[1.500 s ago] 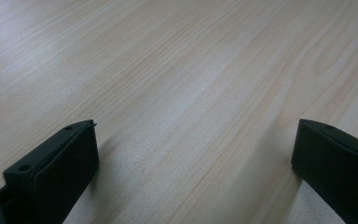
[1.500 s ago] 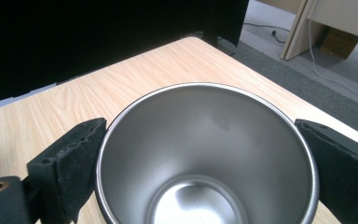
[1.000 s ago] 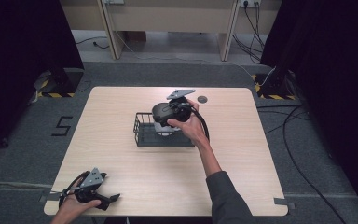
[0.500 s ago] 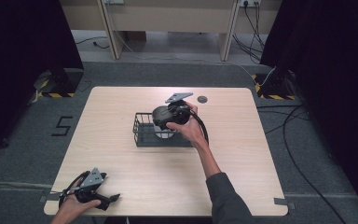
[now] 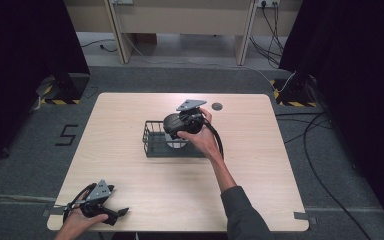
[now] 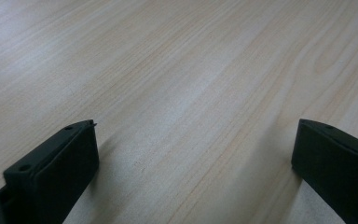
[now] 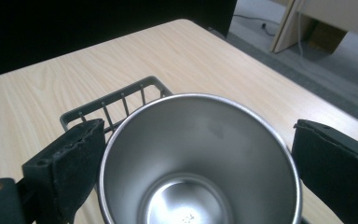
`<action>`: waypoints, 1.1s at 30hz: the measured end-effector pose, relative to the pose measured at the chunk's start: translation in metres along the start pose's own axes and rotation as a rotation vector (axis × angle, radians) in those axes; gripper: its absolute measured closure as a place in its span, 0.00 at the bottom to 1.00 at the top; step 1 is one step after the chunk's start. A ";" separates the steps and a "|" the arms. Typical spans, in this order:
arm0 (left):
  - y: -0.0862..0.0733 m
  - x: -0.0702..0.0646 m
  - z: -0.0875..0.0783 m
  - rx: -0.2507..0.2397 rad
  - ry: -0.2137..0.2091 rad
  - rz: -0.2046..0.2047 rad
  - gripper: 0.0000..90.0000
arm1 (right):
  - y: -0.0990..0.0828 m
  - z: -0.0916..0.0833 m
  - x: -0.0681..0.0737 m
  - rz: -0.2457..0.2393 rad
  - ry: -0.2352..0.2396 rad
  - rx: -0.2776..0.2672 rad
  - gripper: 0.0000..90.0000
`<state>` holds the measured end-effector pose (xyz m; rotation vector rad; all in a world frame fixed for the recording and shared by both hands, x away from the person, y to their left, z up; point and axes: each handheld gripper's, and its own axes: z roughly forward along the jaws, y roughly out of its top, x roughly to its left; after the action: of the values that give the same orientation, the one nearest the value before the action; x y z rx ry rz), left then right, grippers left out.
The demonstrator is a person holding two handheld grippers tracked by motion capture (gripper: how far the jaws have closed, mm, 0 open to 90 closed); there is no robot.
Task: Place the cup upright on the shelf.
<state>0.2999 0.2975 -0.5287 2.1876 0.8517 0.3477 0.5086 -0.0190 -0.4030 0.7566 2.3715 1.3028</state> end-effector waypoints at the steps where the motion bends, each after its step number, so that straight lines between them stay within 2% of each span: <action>1: 0.000 0.000 0.000 0.001 0.001 0.000 0.00 | 0.001 -0.001 0.001 -0.009 -0.005 -0.005 0.06; 3: 0.000 0.000 0.000 0.000 0.000 0.000 0.00 | 0.003 -0.003 0.002 -0.009 -0.007 -0.015 0.07; 6: 0.000 0.000 0.000 0.000 0.001 0.001 0.00 | 0.007 -0.007 0.001 0.023 0.007 -0.058 0.23; 7: 0.000 0.000 0.000 0.000 0.001 0.001 0.00 | 0.008 -0.008 0.001 0.027 0.004 -0.066 0.20; 8: 0.000 0.000 0.000 0.000 0.000 0.000 0.00 | 0.009 -0.009 0.001 0.033 0.004 -0.068 0.12; 9: 0.000 0.000 0.000 0.000 0.001 0.000 0.00 | 0.010 -0.010 0.001 0.032 0.008 -0.074 0.12; 10: 0.000 0.000 0.000 0.000 0.001 0.000 0.00 | 0.010 -0.011 0.002 0.032 0.010 -0.075 0.19; 11: 0.000 0.000 0.000 0.000 0.001 0.000 0.00 | 0.010 -0.012 0.002 0.030 0.010 -0.074 0.20; 13: 0.000 0.000 0.000 0.000 0.001 0.000 0.00 | 0.010 -0.014 0.002 0.037 0.007 -0.069 0.14; 15: 0.000 0.000 0.000 0.000 0.001 0.000 0.00 | 0.010 -0.016 0.002 0.046 0.008 -0.079 0.19; 16: 0.000 0.000 0.000 -0.002 0.001 0.000 0.00 | 0.009 -0.018 0.002 0.058 0.017 -0.091 0.16; 18: 0.000 0.000 0.000 -0.001 0.001 0.000 0.00 | 0.008 -0.021 0.002 0.063 0.023 -0.101 0.18; 33: 0.000 0.000 0.000 0.000 0.001 0.000 0.00 | -0.006 -0.050 0.009 0.072 0.025 -0.139 0.17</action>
<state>0.2997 0.2974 -0.5288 2.1871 0.8526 0.3489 0.4735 -0.0496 -0.3827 0.7943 2.2633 1.4965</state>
